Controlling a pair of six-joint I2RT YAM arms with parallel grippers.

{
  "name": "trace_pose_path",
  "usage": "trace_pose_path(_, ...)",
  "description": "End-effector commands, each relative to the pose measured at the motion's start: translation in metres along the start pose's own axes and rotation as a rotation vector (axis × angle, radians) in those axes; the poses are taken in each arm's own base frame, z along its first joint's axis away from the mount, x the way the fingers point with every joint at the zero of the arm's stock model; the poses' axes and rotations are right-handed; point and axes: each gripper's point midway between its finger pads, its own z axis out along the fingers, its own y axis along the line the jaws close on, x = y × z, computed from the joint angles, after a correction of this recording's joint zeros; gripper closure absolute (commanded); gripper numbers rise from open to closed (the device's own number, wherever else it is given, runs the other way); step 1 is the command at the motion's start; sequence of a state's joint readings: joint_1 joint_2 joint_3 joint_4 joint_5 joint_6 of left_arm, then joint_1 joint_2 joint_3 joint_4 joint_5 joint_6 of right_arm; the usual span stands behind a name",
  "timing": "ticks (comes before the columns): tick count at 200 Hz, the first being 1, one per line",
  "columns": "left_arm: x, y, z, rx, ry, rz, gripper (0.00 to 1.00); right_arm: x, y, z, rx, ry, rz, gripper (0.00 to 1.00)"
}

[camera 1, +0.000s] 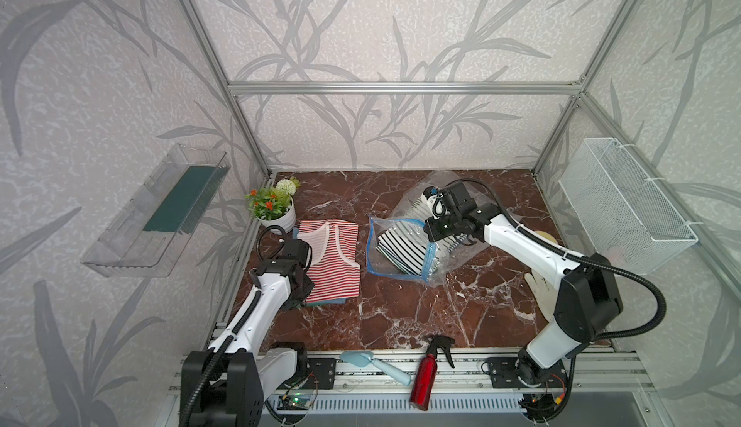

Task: Take the tank top out of the vacuum bag
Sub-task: Adjust the tank top.

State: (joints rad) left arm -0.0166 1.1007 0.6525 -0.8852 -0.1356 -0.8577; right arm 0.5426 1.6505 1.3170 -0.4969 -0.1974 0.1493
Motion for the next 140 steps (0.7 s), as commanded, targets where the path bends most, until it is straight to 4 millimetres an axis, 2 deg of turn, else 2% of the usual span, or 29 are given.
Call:
trace_pose_path(1, 0.006, -0.002, 0.002, 0.017, 0.03, -0.02, 0.69, 0.002, 0.006, 0.002, -0.027, 0.003, -0.009, 1.0)
trace_pose_path(34, 0.007, 0.003, 0.009, -0.042, 0.055, 0.006, 0.72, 0.001, 0.006, 0.004, -0.032, 0.004, -0.007, 1.0)
trace_pose_path(46, 0.007, 0.003, 0.01, -0.048, 0.055, 0.008, 0.79, 0.001, 0.007, 0.005, -0.037, 0.005, -0.007, 1.0)
trace_pose_path(70, 0.001, 0.005, 0.004, -0.051, 0.024, 0.004, 1.0, 0.001, 0.007, 0.004, -0.036, 0.004, -0.006, 1.0)
trace_pose_path(117, -0.014, -0.003, -0.018, 0.007, -0.041, 0.019, 1.0, -0.001, 0.008, 0.003, -0.038, -0.003, -0.009, 1.0)
trace_pose_path(140, -0.017, 0.0, -0.019, 0.002, -0.066, 0.018, 1.0, -0.002, 0.009, 0.003, -0.043, -0.005, -0.009, 1.0)
